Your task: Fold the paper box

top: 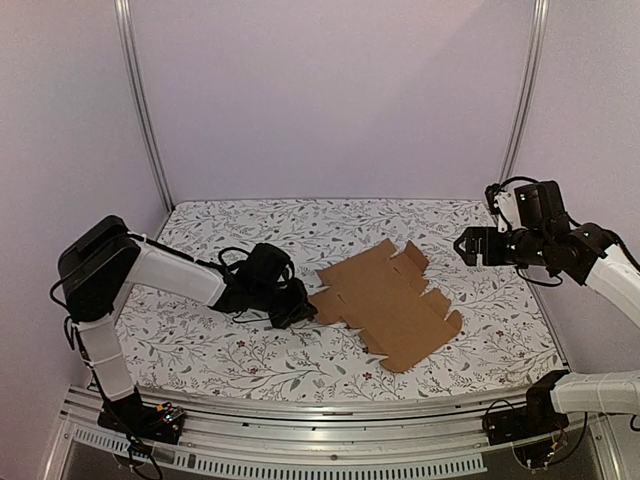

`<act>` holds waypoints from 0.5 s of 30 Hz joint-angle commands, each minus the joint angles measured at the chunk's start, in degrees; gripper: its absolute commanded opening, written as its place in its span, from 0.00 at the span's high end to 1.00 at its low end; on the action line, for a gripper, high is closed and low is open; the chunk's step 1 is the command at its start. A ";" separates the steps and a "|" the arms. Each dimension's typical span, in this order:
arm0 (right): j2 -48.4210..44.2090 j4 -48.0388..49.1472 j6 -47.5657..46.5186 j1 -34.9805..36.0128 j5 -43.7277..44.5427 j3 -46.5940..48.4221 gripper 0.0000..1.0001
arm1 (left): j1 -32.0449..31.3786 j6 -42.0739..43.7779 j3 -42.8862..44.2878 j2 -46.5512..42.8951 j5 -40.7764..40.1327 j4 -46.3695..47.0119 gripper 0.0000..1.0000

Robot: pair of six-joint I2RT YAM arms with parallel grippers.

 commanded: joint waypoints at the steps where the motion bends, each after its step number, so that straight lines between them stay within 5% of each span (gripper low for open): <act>1: 1.03 1.70 -1.11 2.28 -3.49 2.26 0.01 | 1.12 6.30 0.32 -3.58 -0.24 -4.56 1.00; 15: 7.85 7.26 -12.14 4.26 -17.38 10.48 0.01 | 2.65 30.99 5.99 -12.19 -4.64 -23.44 1.00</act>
